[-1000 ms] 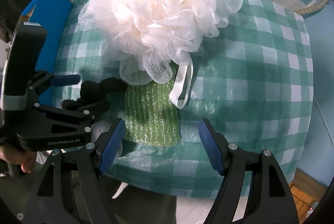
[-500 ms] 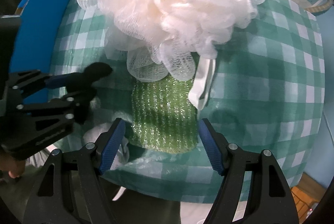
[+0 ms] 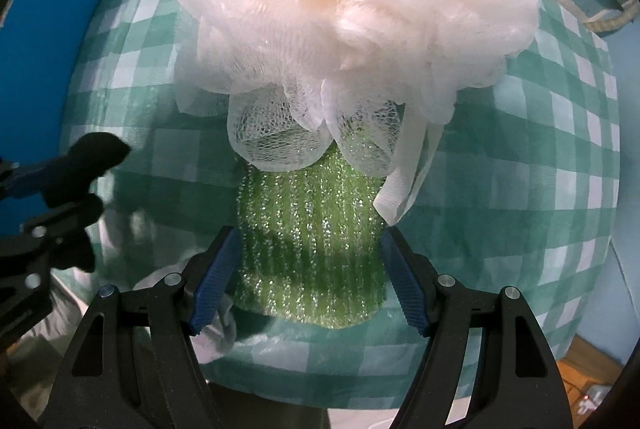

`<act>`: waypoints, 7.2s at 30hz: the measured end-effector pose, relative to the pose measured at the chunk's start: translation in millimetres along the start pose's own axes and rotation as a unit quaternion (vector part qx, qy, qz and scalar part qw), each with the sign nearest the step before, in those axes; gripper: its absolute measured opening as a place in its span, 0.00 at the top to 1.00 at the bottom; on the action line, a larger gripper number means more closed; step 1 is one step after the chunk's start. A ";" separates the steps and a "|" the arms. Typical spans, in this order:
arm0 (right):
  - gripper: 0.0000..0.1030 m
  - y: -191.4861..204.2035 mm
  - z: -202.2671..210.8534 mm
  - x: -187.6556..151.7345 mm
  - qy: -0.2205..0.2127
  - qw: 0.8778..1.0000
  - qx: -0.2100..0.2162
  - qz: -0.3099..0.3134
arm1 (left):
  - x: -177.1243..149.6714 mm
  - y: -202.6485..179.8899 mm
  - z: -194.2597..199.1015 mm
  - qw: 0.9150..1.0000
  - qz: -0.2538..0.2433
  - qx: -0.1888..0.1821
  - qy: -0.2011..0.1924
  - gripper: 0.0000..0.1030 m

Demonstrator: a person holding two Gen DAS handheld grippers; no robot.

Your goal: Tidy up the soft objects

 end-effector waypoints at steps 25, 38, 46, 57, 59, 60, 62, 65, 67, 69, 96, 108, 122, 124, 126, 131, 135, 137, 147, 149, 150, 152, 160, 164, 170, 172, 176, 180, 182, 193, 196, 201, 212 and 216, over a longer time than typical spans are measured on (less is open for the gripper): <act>0.87 11.8 24.2 -30.7 -0.013 0.998 0.050 0.033 | 2.6 10.6 18.3 1.000 0.016 0.002 -0.024 0.61; 0.87 -28.5 54.6 -45.5 -0.016 0.997 0.069 0.031 | -3.6 7.0 18.0 0.999 0.042 -0.018 -0.017 0.52; 0.87 -39.6 65.9 -55.3 -0.030 0.996 0.081 0.019 | 4.4 21.9 20.1 0.993 0.111 -0.027 -0.042 0.23; 0.87 -55.9 95.0 -32.9 -0.071 0.994 0.085 -0.002 | 25.2 45.0 9.4 0.987 0.159 -0.005 -0.031 0.22; 0.87 -58.4 98.7 -26.9 -0.077 0.993 0.085 -0.003 | 29.8 47.0 5.2 0.986 0.166 -0.004 -0.029 0.22; 0.87 -59.8 100.3 -23.6 -0.079 0.993 0.085 -0.003 | 31.7 48.7 3.3 0.985 0.169 -0.002 -0.027 0.22; 0.87 -63.6 102.6 -17.8 -0.084 0.993 0.085 -0.003 | 39.9 50.7 -1.2 0.985 0.173 0.003 -0.024 0.22; 0.87 -66.8 102.3 -9.6 -0.086 0.993 0.084 -0.004 | 43.3 56.0 -10.4 0.983 0.181 0.013 -0.016 0.22; 0.87 -68.7 100.8 -4.5 -0.087 0.993 0.084 -0.006 | 47.5 57.4 -21.3 0.983 0.183 0.022 -0.010 0.22; 0.87 -68.1 98.3 -1.2 -0.087 0.993 0.083 -0.007 | 47.9 59.0 -26.6 0.983 0.180 0.028 -0.006 0.22; 0.87 -66.6 124.4 6.3 -0.106 0.990 0.093 -0.003 | 58.6 27.3 20.1 0.993 0.087 0.059 -0.057 0.62; 0.87 -49.5 153.4 18.2 -0.123 0.988 0.097 0.011 | 47.5 23.8 71.0 0.990 0.081 0.053 -0.101 0.62; 0.87 -12.0 183.5 35.1 -0.142 0.982 0.111 0.048 | 23.9 36.3 122.2 0.983 0.115 0.050 -0.136 0.62; 0.87 -4.9 186.1 37.3 -0.144 0.981 0.114 0.056 | 19.5 42.1 128.2 0.981 0.123 0.052 -0.140 0.62; 0.87 4.5 189.0 40.1 -0.146 0.980 0.116 0.066 | 15.6 47.1 132.5 0.980 0.131 0.053 -0.143 0.62; 0.87 29.7 196.6 48.3 -0.150 0.976 0.124 0.092 | 4.0 62.7 142.2 0.975 0.154 0.055 -0.150 0.62; 0.87 49.9 202.5 55.0 -0.154 0.973 0.130 0.111 | -5.9 79.0 149.3 0.970 0.178 0.056 -0.155 0.62; 0.87 62.3 205.2 59.3 -0.155 0.971 0.134 0.122 | -11.9 88.6 152.8 0.967 0.192 0.056 -0.157 0.62; 0.87 125.0 215.9 78.5 -0.160 0.959 0.146 0.181 | -36.1 135.6 165.6 0.952 0.247 0.062 -0.169 0.62; 0.87 138.3 217.7 83.2 -0.159 0.957 0.150 0.191 | -40.7 146.8 167.3 0.949 0.256 0.064 -0.170 0.62; 0.87 145.3 219.0 85.3 -0.159 0.956 0.152 0.195 | -42.5 150.8 167.6 0.948 0.259 0.065 -0.171 0.62; 0.87 158.0 220.8 88.6 -0.159 0.954 0.153 0.203 | -47.3 161.2 167.4 0.946 0.267 0.066 -0.170 0.62; 0.87 206.3 220.8 99.6 -0.149 0.946 0.159 0.238 | -62.6 195.5 167.8 0.941 0.287 0.071 -0.166 0.62; 0.87 227.5 219.5 100.8 -0.143 0.943 0.161 0.254 | -67.8 210.5 166.6 0.937 0.299 0.072 -0.165 0.62; 0.87 251.3 214.7 101.1 -0.133 0.939 0.164 0.272 | -71.2 227.3 162.4 0.934 0.310 0.072 -0.161 0.62; 0.87 257.0 213.2 101.6 -0.129 0.939 0.164 0.274 | -71.1 230.7 161.0 0.934 0.311 0.072 -0.160 0.62; 0.87 266.4 207.5 101.7 -0.121 0.938 0.163 0.280 | -71.4 234.3 158.4 0.934 0.313 0.072 -0.157 0.62; 0.87 272.9 202.9 99.4 -0.113 0.938 0.161 0.285 | -71.7 236.4 154.0 0.934 0.315 0.073 -0.152 0.62; 0.87 275.8 199.8 98.0 -0.108 0.938 0.160 0.288 | -72.0 237.1 151.4 0.934 0.316 0.073 -0.150 0.62; 0.58 281.3 188.1 89.8 -0.098 0.938 0.137 0.303 | -81.1 236.3 142.8 0.933 0.325 0.079 -0.134 0.42; 0.49 278.3 189.4 87.8 -0.104 0.938 0.134 0.303 | -84.1 234.7 144.3 0.932 0.327 0.078 -0.136 0.36; 0.39 273.9 190.9 84.9 -0.109 0.938 0.126 0.304 | -88.7 231.9 145.7 0.929 0.333 0.079 -0.140 0.33; 0.37 244.5 207.3 79.7 -0.125 0.943 0.128 0.281 | -83.9 204.5 156.2 0.931 0.324 0.075 -0.149 0.31; 0.36 222.2 211.5 79.5 -0.128 0.948 0.127 0.264 | -78.4 188.5 157.7 0.935 0.312 0.070 -0.151 0.31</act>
Point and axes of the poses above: each gripper's, at about its wrist camera, not at the fingertips, and z roughly against the way its jaws point, y to its left, x to its top, the point moved 9 cm from there along -z, roughly the way its jaws point, and after that the axes turned 10 degrees about -x, right-handed, at the moved point
